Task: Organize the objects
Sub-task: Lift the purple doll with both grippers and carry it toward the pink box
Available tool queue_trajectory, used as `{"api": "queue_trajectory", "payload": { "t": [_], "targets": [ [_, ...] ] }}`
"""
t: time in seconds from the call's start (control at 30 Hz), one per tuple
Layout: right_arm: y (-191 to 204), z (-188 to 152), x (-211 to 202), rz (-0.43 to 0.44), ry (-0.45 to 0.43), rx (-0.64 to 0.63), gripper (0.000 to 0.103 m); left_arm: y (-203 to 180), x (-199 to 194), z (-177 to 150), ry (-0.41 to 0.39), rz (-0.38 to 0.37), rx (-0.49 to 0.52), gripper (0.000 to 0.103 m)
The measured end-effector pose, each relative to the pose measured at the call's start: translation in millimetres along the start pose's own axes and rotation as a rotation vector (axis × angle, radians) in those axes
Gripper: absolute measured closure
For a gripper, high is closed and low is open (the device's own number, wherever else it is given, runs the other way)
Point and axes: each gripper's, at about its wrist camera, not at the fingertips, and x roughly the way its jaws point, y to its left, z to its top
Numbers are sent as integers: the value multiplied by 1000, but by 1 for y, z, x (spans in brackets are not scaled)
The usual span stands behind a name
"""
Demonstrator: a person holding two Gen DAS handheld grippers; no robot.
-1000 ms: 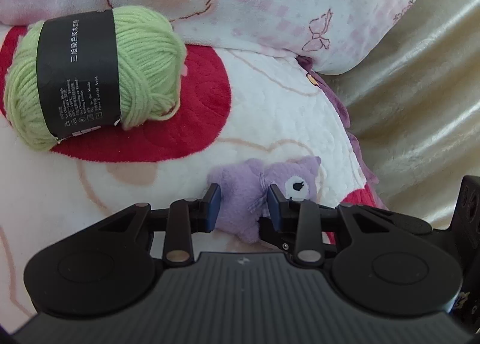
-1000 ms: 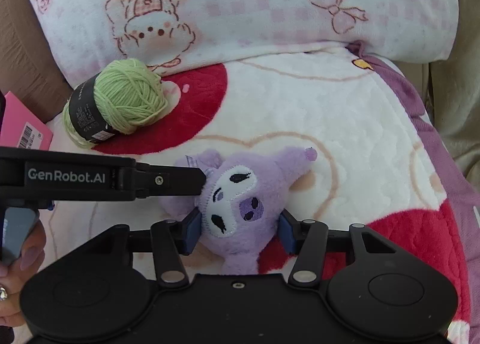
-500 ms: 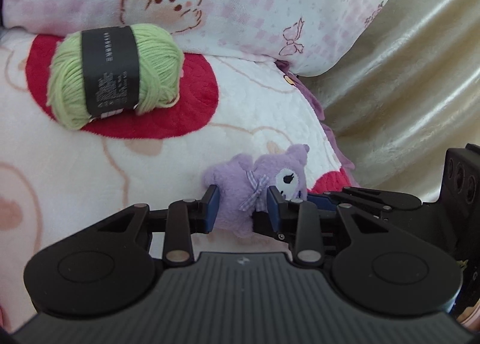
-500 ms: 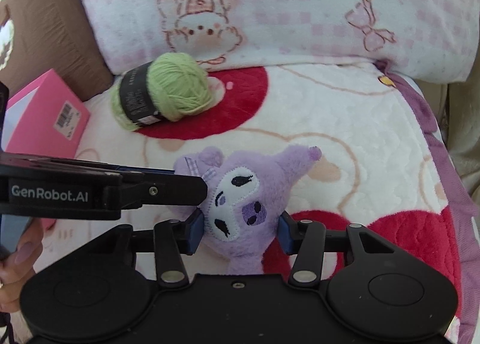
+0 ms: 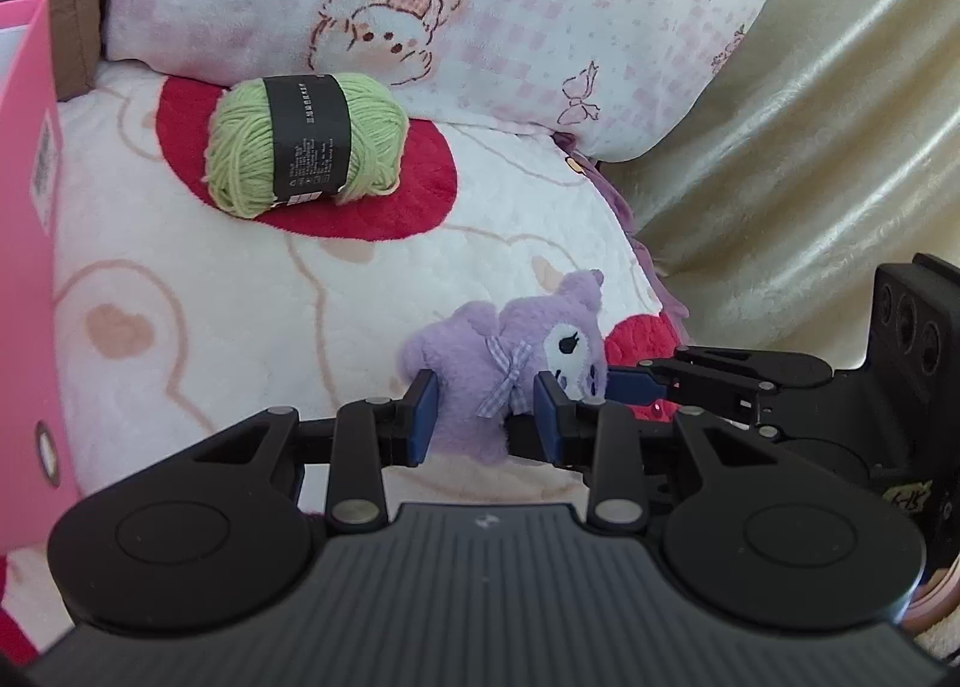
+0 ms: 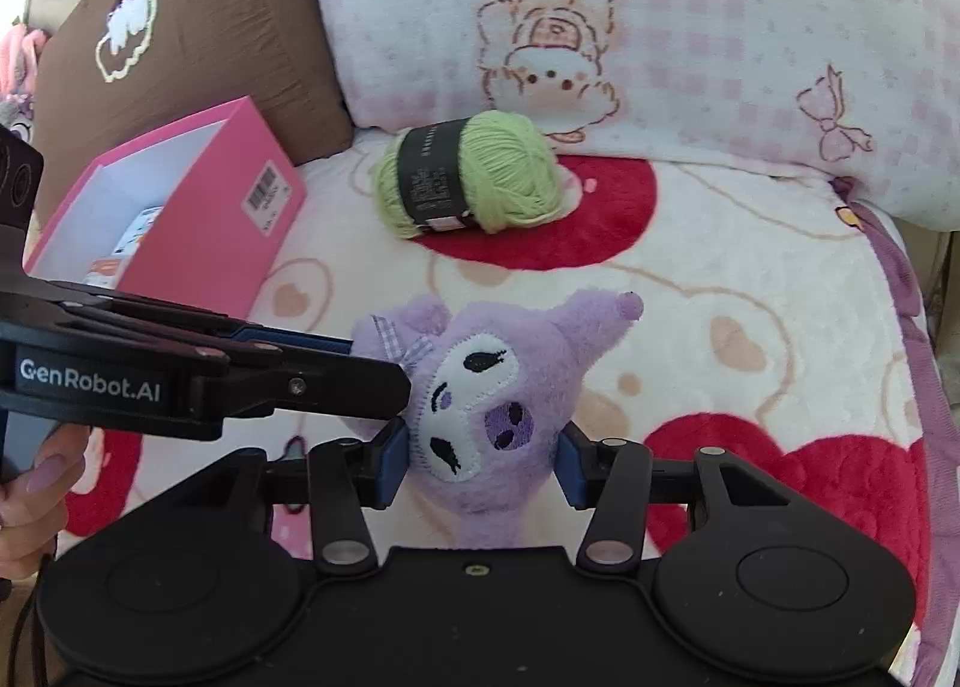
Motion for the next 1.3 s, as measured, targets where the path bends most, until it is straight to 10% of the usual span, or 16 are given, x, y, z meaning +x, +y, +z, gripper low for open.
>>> {"api": "queue_trajectory", "payload": {
  "t": [1.3],
  "targets": [
    [124, -6, -69, 219, -2, -122, 40, 8, -165, -48, -40, 88, -86, 71]
  ]
}}
